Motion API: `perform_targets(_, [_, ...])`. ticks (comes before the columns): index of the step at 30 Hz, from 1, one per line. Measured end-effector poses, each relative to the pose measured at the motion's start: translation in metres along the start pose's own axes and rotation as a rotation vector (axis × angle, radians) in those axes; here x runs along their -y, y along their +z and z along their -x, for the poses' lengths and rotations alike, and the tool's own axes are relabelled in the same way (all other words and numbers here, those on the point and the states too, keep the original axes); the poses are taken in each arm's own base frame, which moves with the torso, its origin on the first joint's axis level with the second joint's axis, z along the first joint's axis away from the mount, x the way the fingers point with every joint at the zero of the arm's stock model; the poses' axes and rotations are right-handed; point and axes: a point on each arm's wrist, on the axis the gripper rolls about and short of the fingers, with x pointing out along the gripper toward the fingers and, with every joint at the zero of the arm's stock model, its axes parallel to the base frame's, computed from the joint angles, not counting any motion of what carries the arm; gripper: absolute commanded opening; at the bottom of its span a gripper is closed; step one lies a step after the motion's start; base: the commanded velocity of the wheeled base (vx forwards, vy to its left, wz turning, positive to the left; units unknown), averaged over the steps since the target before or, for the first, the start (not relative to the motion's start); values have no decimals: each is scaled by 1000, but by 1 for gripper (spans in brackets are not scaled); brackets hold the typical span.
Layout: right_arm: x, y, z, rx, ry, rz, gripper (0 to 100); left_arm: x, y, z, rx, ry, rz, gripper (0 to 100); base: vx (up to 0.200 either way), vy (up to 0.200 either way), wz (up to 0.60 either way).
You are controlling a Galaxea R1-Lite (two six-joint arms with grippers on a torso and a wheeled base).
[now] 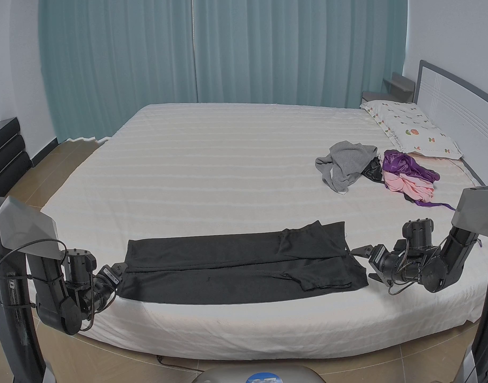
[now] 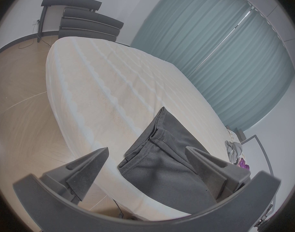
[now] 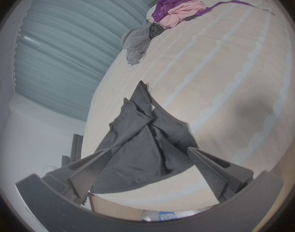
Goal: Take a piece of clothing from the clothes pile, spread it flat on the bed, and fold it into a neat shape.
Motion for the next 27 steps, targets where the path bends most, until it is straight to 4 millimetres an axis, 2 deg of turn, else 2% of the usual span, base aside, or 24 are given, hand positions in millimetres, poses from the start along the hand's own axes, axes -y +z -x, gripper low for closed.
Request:
perform_targets(6, [-4, 11, -2, 17, 40, -53, 100, 2, 1, 0, -9, -17, 1, 100, 200, 0, 0])
perform_targets(18, [0, 17, -2, -14, 80, -107, 100, 10, 7, -6, -22, -84, 6, 100, 0, 0, 0])
perform_targets(27, [0, 17, -1, -17, 83, -111, 100, 8, 8, -12, -144, -85, -12, 100, 0, 0, 0])
